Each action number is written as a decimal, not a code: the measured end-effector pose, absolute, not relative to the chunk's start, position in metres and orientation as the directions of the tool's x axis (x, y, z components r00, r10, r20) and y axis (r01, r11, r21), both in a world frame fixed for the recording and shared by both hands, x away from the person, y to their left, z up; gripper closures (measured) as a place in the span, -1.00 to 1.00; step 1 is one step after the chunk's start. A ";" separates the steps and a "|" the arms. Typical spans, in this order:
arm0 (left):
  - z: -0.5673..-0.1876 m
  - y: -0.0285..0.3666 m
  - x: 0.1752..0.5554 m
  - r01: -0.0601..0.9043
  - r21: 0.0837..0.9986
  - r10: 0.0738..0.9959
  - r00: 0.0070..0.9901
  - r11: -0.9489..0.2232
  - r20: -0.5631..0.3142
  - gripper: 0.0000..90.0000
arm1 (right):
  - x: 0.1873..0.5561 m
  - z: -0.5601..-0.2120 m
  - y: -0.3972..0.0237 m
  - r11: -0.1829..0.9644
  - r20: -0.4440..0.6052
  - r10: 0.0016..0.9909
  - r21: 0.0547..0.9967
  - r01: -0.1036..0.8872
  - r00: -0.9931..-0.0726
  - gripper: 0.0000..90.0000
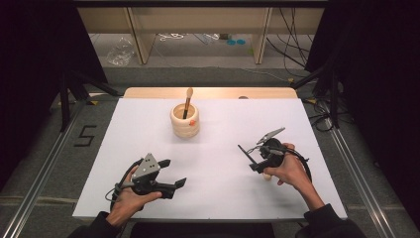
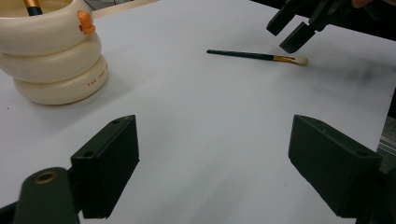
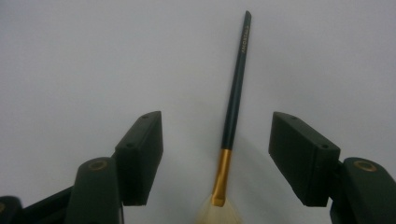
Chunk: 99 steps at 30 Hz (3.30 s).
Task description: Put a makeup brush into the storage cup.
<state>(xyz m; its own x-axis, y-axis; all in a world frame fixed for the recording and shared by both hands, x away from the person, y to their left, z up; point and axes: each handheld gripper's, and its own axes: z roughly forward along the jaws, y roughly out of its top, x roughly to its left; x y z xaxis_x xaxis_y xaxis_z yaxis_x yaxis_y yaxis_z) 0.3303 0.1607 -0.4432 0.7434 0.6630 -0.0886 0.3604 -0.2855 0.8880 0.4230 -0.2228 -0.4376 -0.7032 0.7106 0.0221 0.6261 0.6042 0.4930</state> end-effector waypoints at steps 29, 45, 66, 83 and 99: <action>-0.444 0.160 0.331 0.356 0.883 0.653 0.753 -0.306 -0.077 -0.64 | 0.455 -0.442 -0.209 0.693 0.027 0.681 0.302 0.655 -0.732 0.28; -0.444 0.159 0.330 0.368 0.883 0.648 0.755 -0.290 -0.102 -0.64 | 0.467 -0.447 -0.206 0.717 0.048 0.666 0.233 0.657 -0.744 0.49; -0.442 0.159 0.330 0.374 0.882 0.650 0.753 -0.288 -0.107 -0.64 | 0.474 -0.453 -0.204 0.746 0.051 0.645 0.171 0.643 -0.762 0.81; -0.442 0.160 0.330 0.373 0.882 0.652 0.751 -0.288 -0.105 -0.64 | 0.476 -0.451 -0.197 0.749 0.042 0.654 0.109 0.654 -0.756 0.85; -0.442 0.161 0.331 0.373 0.881 0.654 0.750 -0.292 -0.101 -0.64 | 0.476 -0.447 -0.203 0.777 0.051 0.607 0.174 0.605 -0.793 0.85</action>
